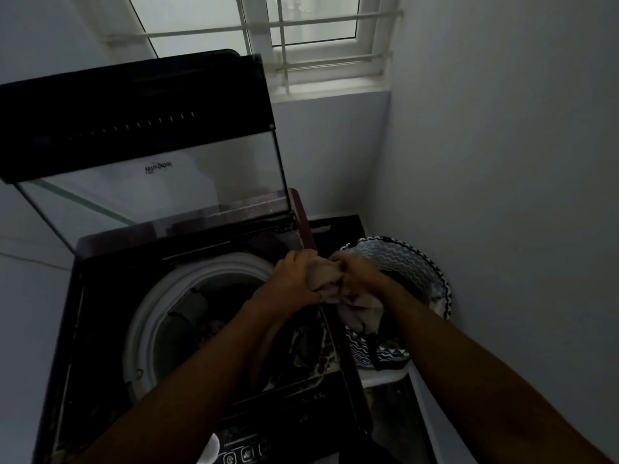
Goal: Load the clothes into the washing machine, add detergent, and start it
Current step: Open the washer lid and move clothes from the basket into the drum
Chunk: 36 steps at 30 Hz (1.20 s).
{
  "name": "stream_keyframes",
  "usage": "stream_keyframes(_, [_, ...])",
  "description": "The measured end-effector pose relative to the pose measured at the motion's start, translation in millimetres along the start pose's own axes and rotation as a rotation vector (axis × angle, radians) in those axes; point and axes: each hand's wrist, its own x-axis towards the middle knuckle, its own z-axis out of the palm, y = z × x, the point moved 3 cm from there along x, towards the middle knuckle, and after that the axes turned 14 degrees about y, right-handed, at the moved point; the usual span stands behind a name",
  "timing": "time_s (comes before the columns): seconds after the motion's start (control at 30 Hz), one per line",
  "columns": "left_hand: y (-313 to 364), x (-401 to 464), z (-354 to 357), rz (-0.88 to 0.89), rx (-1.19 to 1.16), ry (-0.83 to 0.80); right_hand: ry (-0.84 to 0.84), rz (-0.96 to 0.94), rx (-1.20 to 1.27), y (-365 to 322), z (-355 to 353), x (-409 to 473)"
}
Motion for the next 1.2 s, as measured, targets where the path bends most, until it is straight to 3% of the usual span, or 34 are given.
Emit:
stream_keyframes(0.1, [-2.7, -2.3, -7.0, -0.07, -0.126, -0.003, 0.133, 0.065, 0.131, -24.7, -13.5, 3.8])
stream_keyframes(0.2, [0.2, -1.9, -23.2, 0.014, -0.224, 0.064, 0.176, 0.105, 0.264, -69.7, -29.7, 4.3])
stream_keyframes(0.37, [-19.7, -1.2, -71.1, 0.004, -0.274, 0.328, -0.036, 0.107, 0.538, -132.0, -20.5, 9.7])
stream_keyframes(0.53, [-63.9, -18.5, -108.9, -0.062, -0.161, 0.483, -0.275, 0.319, 1.013, -143.9, 11.2, 15.5])
stream_keyframes(0.57, [-74.8, -22.9, -113.5, -0.093, -0.152, 0.505, -0.253, 0.276, 0.96, -142.5, 12.8, 17.8])
stream_keyframes(0.67, [-104.7, -35.4, -116.1, -0.197, -0.108, 0.506, -0.102, -0.076, 0.312, -148.4, 5.7, 8.5])
stream_keyframes(0.77, [-117.4, -51.7, -110.8, -0.239, -0.055, 0.496, 0.081, -0.384, -0.168, -160.5, 9.0, 1.7])
stream_keyframes(0.83, [-121.1, -62.5, -111.6, -0.263, -0.052, 0.543, 0.155, -0.465, -0.523, -159.0, 18.7, 3.4])
stream_keyframes(0.9, [-124.9, -70.6, -113.8, -0.296, -0.034, 0.6, 0.076, -0.34, -0.781, -148.1, 31.8, 1.2])
stream_keyframes(1.03, [-124.9, -77.4, -116.3, -0.279, -0.045, 0.67, 0.141, -0.107, -0.808, -149.1, 56.1, -1.1])
stream_keyframes(1.2, [-140.5, -87.1, -109.7, -0.315, -0.089, 0.658, 0.085, -0.075, -0.338, -169.1, 87.7, 14.9])
